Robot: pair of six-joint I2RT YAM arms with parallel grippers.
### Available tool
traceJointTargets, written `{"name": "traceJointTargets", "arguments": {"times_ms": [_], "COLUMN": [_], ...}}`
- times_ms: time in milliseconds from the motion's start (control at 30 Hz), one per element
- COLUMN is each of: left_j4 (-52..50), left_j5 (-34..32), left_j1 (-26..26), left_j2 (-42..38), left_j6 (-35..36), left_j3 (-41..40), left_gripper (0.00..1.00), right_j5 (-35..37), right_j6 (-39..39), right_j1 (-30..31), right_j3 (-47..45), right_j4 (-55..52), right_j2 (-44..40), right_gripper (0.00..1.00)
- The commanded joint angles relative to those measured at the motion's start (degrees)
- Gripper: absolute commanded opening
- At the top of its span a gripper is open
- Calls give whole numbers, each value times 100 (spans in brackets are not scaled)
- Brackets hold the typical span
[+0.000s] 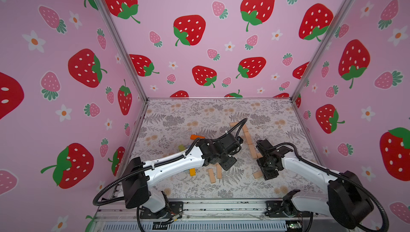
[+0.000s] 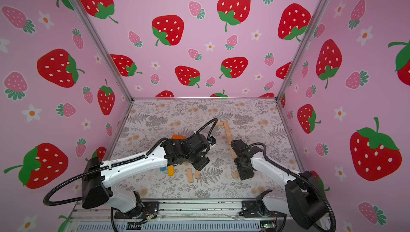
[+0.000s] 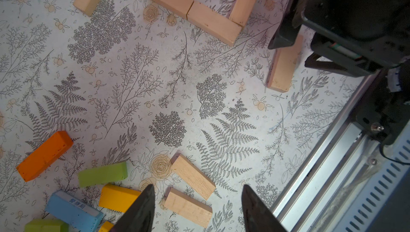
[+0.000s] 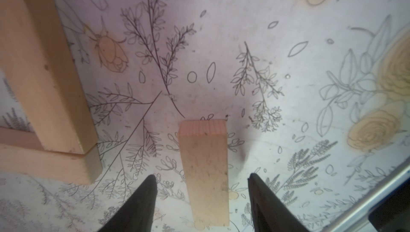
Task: Assemble a giraffe with building blocks
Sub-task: Pick up the building block from the center of the board, then assemble the building block at the center of the board.
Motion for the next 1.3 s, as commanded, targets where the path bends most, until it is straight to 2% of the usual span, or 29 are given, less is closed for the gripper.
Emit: {"name": "traceJointTargets", "arguments": {"times_ms": [0, 267, 367, 500, 633, 733, 867, 900, 1000, 1133, 1267], "left_j4": [65, 43, 43, 52, 30, 37, 91, 108, 101, 140, 158], "left_j5": [-24, 11, 55, 64, -10, -6, 96, 116, 151, 174, 187], "left_j1": [23, 17, -6, -12, -5, -4, -12, -23, -20, -47, -64], "left_j2": [-27, 12, 33, 39, 129, 187, 288, 323, 456, 599, 704], "left_j6": [-38, -25, 6, 40, 59, 76, 111, 120, 120, 138, 129], "left_j3": [-32, -13, -13, -13, 72, 140, 239, 266, 384, 502, 611], "left_gripper": [64, 64, 64, 64, 63, 63, 63, 63, 63, 63, 63], "right_j5": [130, -86, -53, 39, 231, 374, 184, 78, -217, -606, -655], "right_j6": [547, 398, 429, 563, 509, 79, -1457, -1858, -2734, -3292, -3581], "right_j1": [43, 44, 44, 30, -210, -927, -2747, -3146, -3832, -4282, -4508], "right_j3": [-166, -46, -106, -266, -335, -348, -157, 27, 636, 1176, 1599], "right_j4": [-38, 484, 533, 456, -28, -626, -858, -899, -949, -653, -326], "right_j2": [30, 751, 806, 566, -42, -717, -1254, -1152, -460, 451, 1185], "right_gripper": [66, 61, 51, 29, 25, 23, 20, 20, 21, 21, 21]}}
